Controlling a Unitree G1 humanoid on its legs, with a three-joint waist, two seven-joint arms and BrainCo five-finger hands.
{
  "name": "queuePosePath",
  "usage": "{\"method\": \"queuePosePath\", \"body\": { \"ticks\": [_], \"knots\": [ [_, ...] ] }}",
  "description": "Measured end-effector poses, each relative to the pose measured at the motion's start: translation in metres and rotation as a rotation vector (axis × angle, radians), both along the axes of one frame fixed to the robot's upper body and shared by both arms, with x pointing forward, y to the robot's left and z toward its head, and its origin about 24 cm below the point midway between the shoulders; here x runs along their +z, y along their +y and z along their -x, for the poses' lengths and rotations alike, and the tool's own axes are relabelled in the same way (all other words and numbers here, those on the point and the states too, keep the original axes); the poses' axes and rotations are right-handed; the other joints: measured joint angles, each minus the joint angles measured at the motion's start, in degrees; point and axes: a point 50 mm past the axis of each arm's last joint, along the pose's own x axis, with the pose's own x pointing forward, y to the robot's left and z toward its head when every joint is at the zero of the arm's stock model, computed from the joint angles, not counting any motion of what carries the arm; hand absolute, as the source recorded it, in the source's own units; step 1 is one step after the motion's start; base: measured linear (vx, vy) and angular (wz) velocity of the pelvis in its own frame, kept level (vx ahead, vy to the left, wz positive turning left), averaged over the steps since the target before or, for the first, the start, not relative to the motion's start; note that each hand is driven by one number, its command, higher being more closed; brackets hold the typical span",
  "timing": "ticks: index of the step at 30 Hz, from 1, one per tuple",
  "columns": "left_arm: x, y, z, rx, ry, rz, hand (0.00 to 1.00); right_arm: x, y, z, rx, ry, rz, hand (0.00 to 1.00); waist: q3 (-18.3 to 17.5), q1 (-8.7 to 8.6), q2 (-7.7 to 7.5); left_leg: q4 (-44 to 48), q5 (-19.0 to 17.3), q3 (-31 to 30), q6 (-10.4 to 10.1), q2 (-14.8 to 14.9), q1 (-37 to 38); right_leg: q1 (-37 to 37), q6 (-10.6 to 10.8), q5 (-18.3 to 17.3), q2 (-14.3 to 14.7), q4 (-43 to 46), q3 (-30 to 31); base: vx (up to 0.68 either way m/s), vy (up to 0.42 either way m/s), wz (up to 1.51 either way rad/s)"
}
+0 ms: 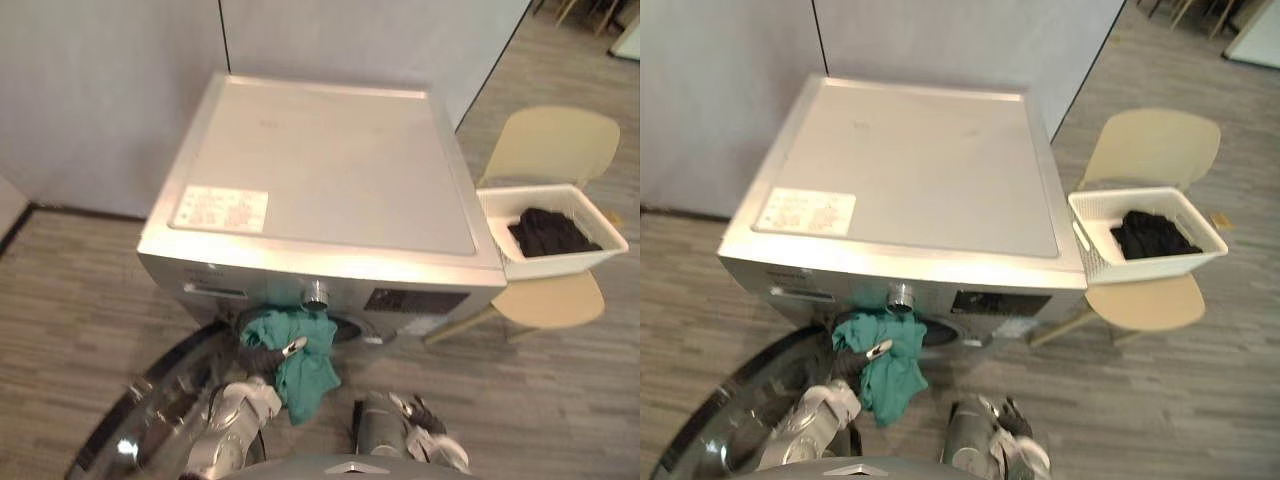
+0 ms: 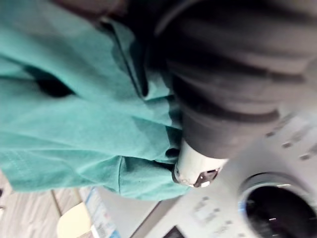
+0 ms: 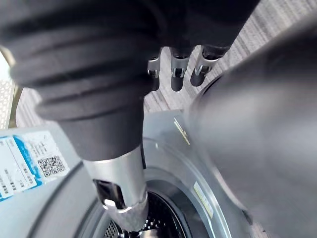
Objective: Pick up the laundry basket with both hands and put the clothes into the washing machine.
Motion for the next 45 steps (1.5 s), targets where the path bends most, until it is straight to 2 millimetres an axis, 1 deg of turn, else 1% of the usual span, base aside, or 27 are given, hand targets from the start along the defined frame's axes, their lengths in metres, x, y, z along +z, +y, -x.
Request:
{"method": "queuePosePath", "body": {
  "ticks": [1,2,3,4,5,7,10,12,14,16,18,19,21,22,24,26,28,29,31,32,34,36,37,38,40,42,45],
  "knots": [
    [0.015,-0.011,-0.014,-0.013,-0.064,0.031,1.00,0.015,-0.001,-0.024,0.034,-0.090,0.026,0.00,4.0,0.73,1.03,6.3,-2.2,-0.3,-0.1,1.4,-4.2,-1.8,-0.3,-3.8,0.8,0.9,0.3,-0.27,-0.136,-0.29],
    [0.021,-0.017,-0.020,-0.023,-0.089,0.046,1.00,0.024,-0.002,-0.036,0.046,-0.141,0.041,0.00,5.6,0.78,2.05,9.2,-3.2,-0.6,-0.1,2.4,-6.7,-4.0,-0.5,-4.2,1.1,2.8,0.4,-0.30,-0.104,-0.38],
    [0.033,-0.026,-0.029,-0.038,-0.132,0.065,1.00,0.039,-0.004,-0.050,0.046,-0.220,0.059,0.00,8.1,0.58,3.03,13.6,-4.8,-0.8,0.2,3.4,-11.3,-8.6,-0.5,-5.6,1.4,6.9,1.0,-0.31,-0.107,-0.17],
    [0.040,-0.030,-0.037,-0.036,-0.155,0.067,1.00,0.050,-0.004,-0.059,0.038,-0.275,0.064,0.00,10.0,0.24,3.00,16.8,-5.5,-1.4,0.1,3.9,-14.9,-12.3,-1.0,-6.3,1.4,9.9,1.2,-0.28,-0.107,-0.07],
    [0.043,-0.031,-0.040,-0.036,-0.164,0.066,1.00,0.054,-0.004,-0.061,0.039,-0.293,0.066,0.00,10.8,0.11,2.90,18.1,-6.1,-1.9,-0.4,4.2,-16.5,-13.6,-1.4,-6.7,1.5,11.1,1.0,-0.20,-0.117,-0.02],
    [0.054,-0.034,-0.050,-0.039,-0.206,0.058,1.00,0.063,-0.005,-0.066,0.024,-0.338,0.058,0.00,13.0,0.07,1.85,21.8,-6.4,-3.5,-1.0,5.1,-21.9,-18.8,-2.6,-7.8,1.7,15.2,0.5,-0.13,-0.129,0.06],
    [0.062,-0.036,-0.057,-0.027,-0.231,0.050,1.00,0.070,-0.011,-0.070,-0.014,-0.366,0.076,0.00,13.1,0.21,1.73,26.2,-6.9,-5.2,-1.4,6.5,-29.0,-25.2,-3.8,-8.6,2.2,19.0,-0.4,-0.09,-0.107,-0.02],
    [0.071,-0.034,-0.066,-0.001,-0.259,0.049,1.00,0.079,-0.016,-0.071,-0.029,-0.410,0.093,0.00,14.6,0.26,1.60,29.3,-7.5,-5.9,-1.8,7.5,-33.2,-29.3,-4.4,-9.3,2.8,22.0,-0.3,-0.07,-0.081,-0.13],
    [0.080,-0.029,-0.075,0.046,-0.282,0.047,1.00,0.084,-0.019,-0.072,-0.064,-0.429,0.091,0.00,15.8,0.12,1.25,32.1,-8.3,-6.1,-2.2,8.5,-36.4,-33.2,-4.9,-9.8,3.1,24.8,0.0,-0.06,-0.067,-0.22],
    [0.091,-0.025,-0.086,0.088,-0.312,0.055,1.00,0.094,-0.020,-0.076,-0.094,-0.482,0.081,0.00,16.2,-0.01,1.24,34.4,-9.0,-6.2,-2.4,9.0,-40.0,-37.4,-5.0,-9.9,3.8,26.9,0.8,-0.06,-0.066,-0.26],
    [0.113,-0.016,-0.103,0.161,-0.365,0.071,1.00,0.110,-0.019,-0.082,-0.116,-0.564,0.061,0.00,17.0,-0.27,1.23,37.3,-9.6,-6.5,-2.7,10.2,-44.0,-41.5,-5.1,-9.9,4.6,29.0,1.0,-0.06,-0.047,-0.27],
    [0.119,-0.013,-0.108,0.179,-0.381,0.076,1.00,0.113,-0.018,-0.082,-0.121,-0.580,0.053,0.00,17.0,-0.40,1.21,38.0,-9.7,-6.6,-2.7,10.5,-45.0,-42.5,-5.1,-9.9,4.8,29.5,1.0,-0.05,-0.035,-0.15],
    [0.147,0.002,-0.125,0.278,-0.453,0.111,1.00,0.124,-0.016,-0.085,-0.138,-0.643,0.037,0.00,17.3,-1.36,1.19,40.1,-10.2,-7.1,-3.0,10.7,-48.2,-45.8,-5.1,-9.9,5.0,31.3,1.4,-0.05,-0.023,-0.09],
    [0.156,0.007,-0.130,0.310,-0.474,0.124,1.00,0.125,-0.015,-0.085,-0.141,-0.650,0.028,0.00,17.4,-1.57,1.13,40.5,-10.2,-7.1,-2.9,10.7,-48.9,-46.6,-5.1,-9.9,5.0,31.5,1.5,-0.06,-0.013,-0.11],
    [0.192,0.034,-0.146,0.452,-0.548,0.193,1.00,0.133,-0.012,-0.086,-0.161,-0.696,-0.006,0.00,17.7,-2.41,0.84,41.4,-10.2,-7.0,-2.9,11.0,-51.8,-49.6,-5.2,-9.3,5.7,31.8,2.1,-0.08,-0.009,-0.13],
    [0.215,0.056,-0.152,0.551,-0.598,0.236,1.00,0.134,-0.010,-0.086,-0.179,-0.710,-0.035,0.00,17.9,-2.89,0.51,41.5,-10.2,-6.5,-2.8,11.6,-53.1,-51.2,-5.2,-8.7,6.1,31.5,2.4,-0.06,-0.010,-0.19],
    [0.247,0.088,-0.155,0.685,-0.658,0.309,1.00,0.130,-0.010,-0.085,-0.188,-0.692,-0.044,0.00,17.9,-3.54,0.43,42.0,-10.2,-6.4,-2.9,12.2,-53.9,-52.1,-5.1,-8.3,6.9,31.3,2.5,-0.04,-0.005,-0.19],
    [0.257,0.095,-0.153,0.716,-0.688,0.341,1.00,0.129,-0.010,-0.083,-0.190,-0.687,-0.044,0.00,17.9,-3.59,0.39,41.9,-10.2,-6.4,-2.9,12.3,-54.0,-52.2,-5.1,-8.2,7.0,31.1,2.5,-0.01,-0.004,-0.14],
    [0.295,0.113,-0.136,0.796,-0.841,0.439,1.00,0.125,-0.011,-0.081,-0.193,-0.673,-0.043,0.00,17.8,-3.77,0.34,41.1,-10.1,-6.0,-2.7,12.5,-54.2,-52.3,-4.7,-7.5,7.3,29.8,2.5,-0.02,0.000,-0.09],
    [0.303,0.117,-0.132,0.813,-0.878,0.458,1.00,0.125,-0.011,-0.081,-0.192,-0.673,-0.044,0.00,17.8,-3.75,0.34,40.7,-10.1,-5.9,-2.7,12.5,-54.2,-52.4,-4.6,-7.2,7.4,29.3,2.6,-0.03,0.006,-0.10],
    [0.333,0.130,-0.121,0.855,-0.996,0.494,1.00,0.125,-0.010,-0.081,-0.191,-0.669,-0.046,0.00,17.7,-3.55,0.17,38.8,-9.6,-5.2,-2.6,12.5,-54.3,-52.4,-4.3,-6.5,7.9,26.7,2.7,-0.03,0.008,-0.14],
    [0.351,0.136,-0.117,0.873,-1.055,0.499,1.00,0.124,-0.010,-0.081,-0.189,-0.664,-0.048,0.00,17.6,-3.56,-0.01,37.4,-9.1,-4.8,-2.4,12.5,-54.4,-52.4,-3.3,-5.9,7.9,24.6,2.6,-0.03,0.017,-0.15],
    [0.356,0.137,-0.116,0.875,-1.072,0.499,1.00,0.123,-0.009,-0.081,-0.188,-0.661,-0.051,0.00,17.6,-3.62,-0.09,36.9,-8.9,-4.6,-2.3,12.5,-54.4,-52.4,-3.1,-5.9,7.9,23.9,2.5,-0.03,0.032,-0.17],
    [0.366,0.138,-0.118,0.873,-1.091,0.487,1.00,0.122,-0.009,-0.080,-0.190,-0.655,-0.059,0.00,17.5,-3.75,-0.10,36.3,-8.8,-4.6,-2.2,12.5,-54.6,-52.3,-2.8,-5.7,7.9,22.9,2.3,-0.03,0.030,-0.12],
    [0.375,0.137,-0.130,0.862,-1.067,0.451,1.00,0.117,-0.009,-0.079,-0.194,-0.637,-0.067,0.00,17.5,-4.14,-0.23,35.9,-8.7,-4.3,-2.2,12.5,-54.7,-52.3,-2.3,-5.3,7.8,22.2,2.3,-0.02,0.018,-0.06],
    [0.392,0.135,-0.145,0.839,-1.018,0.434,1.00,0.114,-0.005,-0.079,-0.185,-0.621,-0.086,0.00,17.3,-4.89,-0.84,35.9,-8.3,-4.2,-1.9,12.5,-54.7,-52.3,-2.2,-5.1,7.8,22.0,2.4,0.00,0.004,-0.05],
    [0.411,0.129,-0.153,0.799,-0.987,0.426,1.00,0.110,-0.001,-0.079,-0.180,-0.607,-0.100,0.00,16.6,-5.41,-2.06,35.7,-8.0,-3.5,-2.0,12.6,-54.7,-52.7,-2.3,-4.6,7.8,21.5,2.5,0.01,0.007,-0.12]
  ]
}}
